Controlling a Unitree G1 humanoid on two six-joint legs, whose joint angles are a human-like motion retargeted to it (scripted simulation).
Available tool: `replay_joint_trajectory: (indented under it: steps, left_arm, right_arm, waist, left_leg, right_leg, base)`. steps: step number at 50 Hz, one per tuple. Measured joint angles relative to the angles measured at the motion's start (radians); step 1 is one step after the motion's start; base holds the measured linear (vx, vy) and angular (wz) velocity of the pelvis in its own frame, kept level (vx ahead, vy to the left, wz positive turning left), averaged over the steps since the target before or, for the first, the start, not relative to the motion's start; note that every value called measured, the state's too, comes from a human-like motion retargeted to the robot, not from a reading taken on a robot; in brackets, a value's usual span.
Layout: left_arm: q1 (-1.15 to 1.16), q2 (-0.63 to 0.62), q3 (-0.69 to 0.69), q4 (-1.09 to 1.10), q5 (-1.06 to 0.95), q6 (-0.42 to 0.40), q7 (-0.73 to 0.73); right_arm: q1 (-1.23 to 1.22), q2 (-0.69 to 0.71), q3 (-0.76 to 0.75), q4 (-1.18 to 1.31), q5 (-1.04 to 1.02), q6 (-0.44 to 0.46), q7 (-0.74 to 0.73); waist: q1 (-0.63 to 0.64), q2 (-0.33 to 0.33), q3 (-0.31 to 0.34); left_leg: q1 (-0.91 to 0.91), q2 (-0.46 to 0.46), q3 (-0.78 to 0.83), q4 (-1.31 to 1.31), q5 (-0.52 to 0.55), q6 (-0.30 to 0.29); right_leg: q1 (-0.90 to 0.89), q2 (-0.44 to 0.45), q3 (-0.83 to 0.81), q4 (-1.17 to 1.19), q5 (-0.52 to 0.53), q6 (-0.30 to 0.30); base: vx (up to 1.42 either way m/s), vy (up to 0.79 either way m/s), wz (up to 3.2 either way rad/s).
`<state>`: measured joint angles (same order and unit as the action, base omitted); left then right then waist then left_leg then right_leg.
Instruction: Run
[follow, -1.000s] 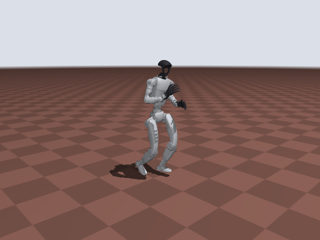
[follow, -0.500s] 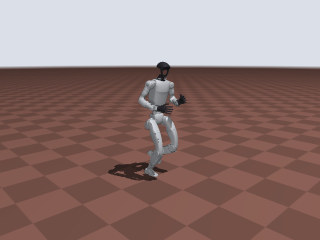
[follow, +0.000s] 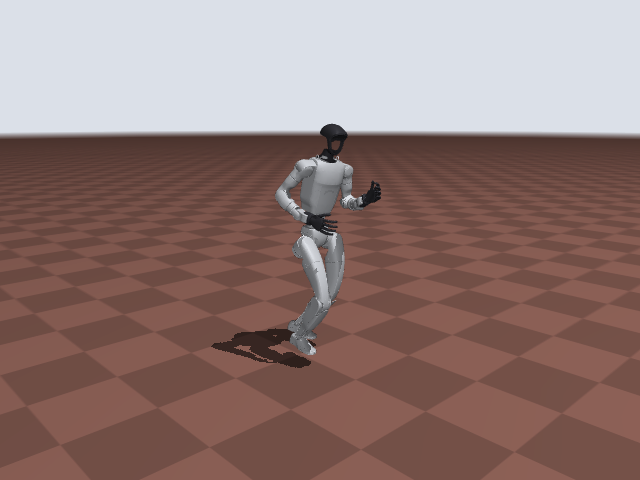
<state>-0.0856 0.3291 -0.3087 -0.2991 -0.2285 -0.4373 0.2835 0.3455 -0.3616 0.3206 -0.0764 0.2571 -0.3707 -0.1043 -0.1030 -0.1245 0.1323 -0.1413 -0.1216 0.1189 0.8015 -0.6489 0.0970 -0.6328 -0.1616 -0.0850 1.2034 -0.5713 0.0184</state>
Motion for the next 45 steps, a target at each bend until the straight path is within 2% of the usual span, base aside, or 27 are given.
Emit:
replay_joint_trajectory:
  steps: [2, 3, 5, 8, 10, 13, 15, 18, 20, 23, 25, 28, 30, 31, 33, 35, 37, 38, 40, 42, 43, 45]
  left_arm:
    - [0.005, -0.005, -0.013, -0.041, -0.031, -0.033, -0.008]
    - [0.011, -0.003, -0.02, -0.053, -0.041, -0.037, -0.017]
    - [0.028, -0.004, -0.027, -0.059, -0.055, -0.028, -0.029]
    - [0.087, -0.023, -0.018, 0.005, -0.054, 0.025, -0.027]
    - [0.122, -0.04, 0.002, 0.083, -0.043, 0.067, -0.014]
    - [0.209, -0.022, 0.016, 0.119, -0.082, 0.088, -0.044]
    - [0.279, 0.007, 0.017, 0.104, -0.125, 0.082, -0.081]
    - [0.359, 0.033, 0.023, 0.093, -0.168, 0.066, -0.132]
    - [0.381, 0.03, 0.025, 0.101, -0.169, 0.063, -0.147]
    - [0.34, 0.02, 0.026, 0.108, -0.114, 0.062, -0.132]
    - [0.256, 0.012, 0.028, 0.12, -0.052, 0.065, -0.09]
    - [0.118, -0.024, 0.036, 0.099, -0.033, 0.06, -0.042]
    - [0.065, -0.041, 0.05, 0.038, -0.076, 0.043, -0.043]
    - [0.054, -0.047, 0.051, 0.004, -0.105, 0.026, -0.047]
    - [0.043, -0.055, 0.042, -0.051, -0.159, -0.007, -0.062]
    - [0.038, -0.054, 0.027, -0.089, -0.197, -0.028, -0.081]
    - [0.045, -0.052, 0.019, -0.101, -0.214, -0.023, -0.094]
    - [0.059, -0.053, 0.015, -0.097, -0.217, -0.015, -0.098]
    - [0.089, -0.058, 0.016, -0.06, -0.215, 0.027, -0.099]
    - [0.13, -0.074, 0.025, 0.006, -0.195, 0.071, -0.082]
    - [0.143, -0.079, 0.029, 0.035, -0.191, 0.089, -0.078]
    - [0.186, -0.068, 0.032, 0.058, -0.218, 0.107, -0.095]
  right_arm:
    - [0.094, -0.007, -0.029, 0.005, 0.033, -0.002, 0.018]
    - [0.118, -0.003, -0.038, 0.004, 0.047, 0.001, 0.021]
    - [0.121, 0.004, -0.041, -0.006, 0.052, 0.006, 0.007]
    - [-0.036, 0.019, -0.008, -0.015, -0.006, 0.016, -0.057]
    - [-0.25, 0.046, 0.027, -0.002, -0.068, 0.022, -0.131]
    - [-0.538, 0.105, 0.037, -0.074, -0.103, 0.003, -0.214]
    - [-0.647, 0.126, 0.03, -0.158, -0.093, -0.017, -0.229]
    - [-0.695, 0.135, 0.044, -0.263, -0.08, -0.036, -0.193]
    - [-0.678, 0.129, 0.066, -0.301, -0.067, -0.041, -0.148]
    - [-0.587, 0.114, 0.093, -0.282, -0.061, -0.034, -0.099]
    - [-0.494, 0.103, 0.095, -0.213, -0.065, -0.022, -0.076]
    - [-0.304, 0.065, 0.064, -0.066, -0.037, -0.005, -0.026]
    - [-0.164, 0.029, 0.029, -0.009, 0.0, 0.005, 0.007]
    - [-0.097, 0.014, 0.01, 0.004, 0.019, 0.008, 0.016]
    - [0.022, -0.009, -0.027, 0.016, 0.056, 0.015, 0.032]
    - [0.106, -0.018, -0.063, 0.009, 0.094, 0.02, 0.046]
    - [0.133, -0.018, -0.078, 0.001, 0.11, 0.022, 0.041]
    - [0.131, -0.019, -0.08, -0.003, 0.107, 0.022, 0.037]
    - [0.063, -0.021, -0.072, -0.004, 0.07, 0.033, -0.001]
    - [-0.093, -0.006, -0.036, 0.014, 0.017, 0.041, -0.06]
    - [-0.199, 0.011, -0.011, 0.028, -0.004, 0.042, -0.091]
    - [-0.383, 0.049, 0.032, 0.011, -0.018, 0.032, -0.118]
  waist:
    - [-0.004, 0.042, -0.017]
    - [0.004, 0.057, -0.02]
    - [0.033, 0.065, -0.015]
    - [0.104, 0.065, 0.03]
    - [0.151, 0.056, 0.069]
    - [0.224, 0.033, 0.065]
    - [0.25, -0.009, 0.057]
    - [0.263, -0.048, 0.018]
    - [0.245, -0.07, 0.002]
    - [0.198, -0.088, -0.009]
    - [0.154, -0.094, 0.002]
    - [0.062, -0.073, 0.002]
    - [0.015, -0.012, 0.004]
    - [-0.009, 0.011, -0.001]
    - [-0.044, 0.059, -0.014]
    - [-0.052, 0.107, -0.023]
    - [-0.045, 0.112, -0.027]
    - [-0.033, 0.113, -0.03]
    - [0.001, 0.116, 0.001]
    - [0.054, 0.113, 0.04]
    - [0.081, 0.105, 0.056]
    - [0.14, 0.077, 0.063]
  left_leg:
    - [-0.02, 0.077, -0.006, 0.122, 0.139, -0.059]
    - [-0.046, 0.12, 0.003, 0.227, 0.18, -0.066]
    - [-0.104, 0.199, 0.039, 0.462, 0.203, -0.036]
    - [-0.249, 0.298, 0.058, 0.772, 0.099, 0.048]
    - [-0.39, 0.317, 0.063, 0.874, 0.014, 0.092]
    - [-0.611, 0.302, 0.103, 0.777, -0.034, 0.101]
    - [-0.671, 0.233, 0.148, 0.588, -0.032, 0.086]
    - [-0.645, 0.124, 0.192, 0.242, 0.003, 0.051]
    - [-0.589, 0.05, 0.198, 0.121, 0.017, 0.059]
    - [-0.521, -0.019, 0.166, 0.19, -0.078, 0.133]
    - [-0.446, -0.053, 0.138, 0.228, -0.175, 0.165]
    - [-0.271, -0.104, 0.078, 0.136, -0.206, 0.147]
    - [-0.125, -0.058, 0.048, 0.075, -0.16, 0.08]
    - [-0.069, -0.04, 0.033, 0.05, -0.103, 0.041]
    - [0.009, 0.016, 0.011, 0.046, 0.017, -0.031]
    - [0.023, 0.094, 0.01, 0.156, 0.112, -0.073]
    - [0.011, 0.148, 0.042, 0.351, 0.146, -0.057]
    - [-0.004, 0.18, 0.061, 0.461, 0.147, -0.038]
    - [-0.062, 0.25, 0.069, 0.711, 0.097, 0.009]
    - [-0.17, 0.289, 0.077, 0.875, 0.015, 0.06]
    - [-0.246, 0.295, 0.085, 0.917, -0.022, 0.081]
    - [-0.403, 0.281, 0.111, 0.907, -0.063, 0.107]
  right_leg:
    - [0.029, 0.086, -0.009, -0.215, 0.024, 0.014]
    - [0.048, 0.116, -0.015, -0.273, 0.026, 0.009]
    - [0.081, 0.135, -0.016, -0.258, -0.016, -0.026]
    - [0.126, 0.145, -0.013, -0.123, -0.18, -0.106]
    - [0.143, 0.146, 0.003, -0.061, -0.283, -0.135]
    - [0.167, 0.149, 0.045, -0.092, -0.301, -0.127]
    - [0.239, 0.094, 0.053, -0.123, -0.238, -0.068]
    - [0.332, 0.025, 0.039, -0.158, -0.022, 0.028]
    - [0.356, -0.03, 0.034, -0.07, 0.11, 0.064]
    - [0.302, -0.115, 0.028, 0.202, 0.19, 0.03]
    - [0.221, -0.154, 0.043, 0.353, 0.149, -0.02]
    - [0.067, -0.154, 0.056, 0.355, 0.035, -0.055]
    - [0.014, -0.079, 0.021, 0.193, -0.006, -0.059]
    - [0.001, -0.039, 0.007, 0.069, -0.004, -0.047]
    - [0.001, 0.056, -0.017, -0.21, 0.026, -0.01]
    - [0.03, 0.144, -0.043, -0.447, 0.073, 0.017]
    - [0.026, 0.164, -0.04, -0.411, 0.067, -0.002]
    - [0.028, 0.169, -0.036, -0.348, 0.048, -0.029]
    - [0.04, 0.173, -0.043, -0.143, -0.066, -0.105]
    - [0.074, 0.162, -0.042, -0.002, -0.192, -0.156]
    - [0.103, 0.15, -0.038, 0.027, -0.244, -0.169]
    - [0.18, 0.116, -0.034, 0.005, -0.27, -0.159]
  base:
    - [0.23, -0.09, 0.55]
    - [0.23, -0.08, 0.57]
    - [0.26, -0.07, 0.55]
    - [0.35, -0.06, 0.38]
    - [0.47, -0.01, 0.22]
    - [0.62, 0.06, 0.22]
    - [0.81, 0.09, 0.82]
    - [0.89, 0.11, 0.8]
    - [0.94, 0.1, 0.66]
    - [0.99, 0.09, 0.45]
    - [1.05, 0.07, 0.43]
    - [1.12, 0.05, 0.56]
    - [1.22, 0.01, 0.29]
    - [1.23, -0.02, 0.3]
    - [1.22, -0.03, 0.31]
    - [1.18, -0.03, 0.28]
    - [1.18, -0.02, 0.44]
    - [1.2, -0.01, 0.46]
    - [1.2, -0.02, 0.47]
    - [1.19, 0.0, 0.36]
    - [1.2, 0.03, 0.36]
    - [1.22, 0.06, 0.38]
